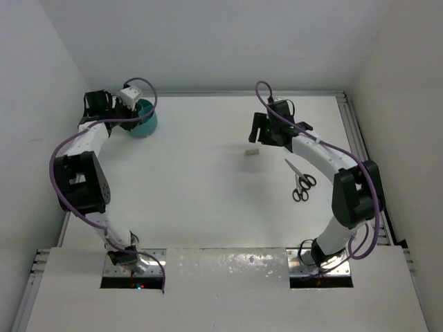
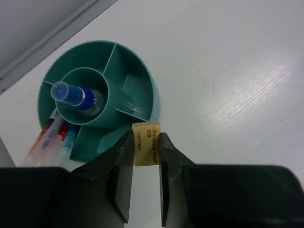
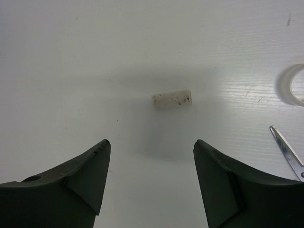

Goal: Sort the stationery into containers
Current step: Place the stationery in the storage box.

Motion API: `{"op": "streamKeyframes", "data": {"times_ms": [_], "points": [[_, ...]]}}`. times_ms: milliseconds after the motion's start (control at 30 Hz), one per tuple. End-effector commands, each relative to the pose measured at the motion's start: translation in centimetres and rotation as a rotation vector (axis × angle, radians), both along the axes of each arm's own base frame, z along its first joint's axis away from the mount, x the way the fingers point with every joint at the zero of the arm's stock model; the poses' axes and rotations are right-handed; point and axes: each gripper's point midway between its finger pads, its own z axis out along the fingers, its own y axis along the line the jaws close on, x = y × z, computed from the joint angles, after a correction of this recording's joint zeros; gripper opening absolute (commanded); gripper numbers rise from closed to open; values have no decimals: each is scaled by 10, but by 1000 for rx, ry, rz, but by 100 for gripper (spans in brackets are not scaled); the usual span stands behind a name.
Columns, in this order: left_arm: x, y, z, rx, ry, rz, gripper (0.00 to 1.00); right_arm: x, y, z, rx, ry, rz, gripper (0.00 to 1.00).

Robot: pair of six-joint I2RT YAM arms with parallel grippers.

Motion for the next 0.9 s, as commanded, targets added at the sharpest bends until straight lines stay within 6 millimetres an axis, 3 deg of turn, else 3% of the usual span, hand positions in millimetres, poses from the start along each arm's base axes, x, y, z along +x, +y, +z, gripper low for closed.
{"op": "streamKeyframes", "data": {"times_ms": [0, 267, 467, 700, 867], "points": [[14, 12, 29, 162, -179, -181, 0, 7, 6, 16, -10, -36, 2, 70], [22, 23, 2, 259, -231, -265, 0, 8, 13, 14, -23, -12, 10, 70], [31, 38, -7, 311, -264, -265, 0, 6, 13, 15, -56, -16, 12, 70], [34, 40, -12, 317, -267, -260, 0, 3, 12, 16, -78, -15, 15, 70], [36, 39, -16, 321, -296, -253, 7, 2, 13, 17, -79, -17, 21, 70]]}}
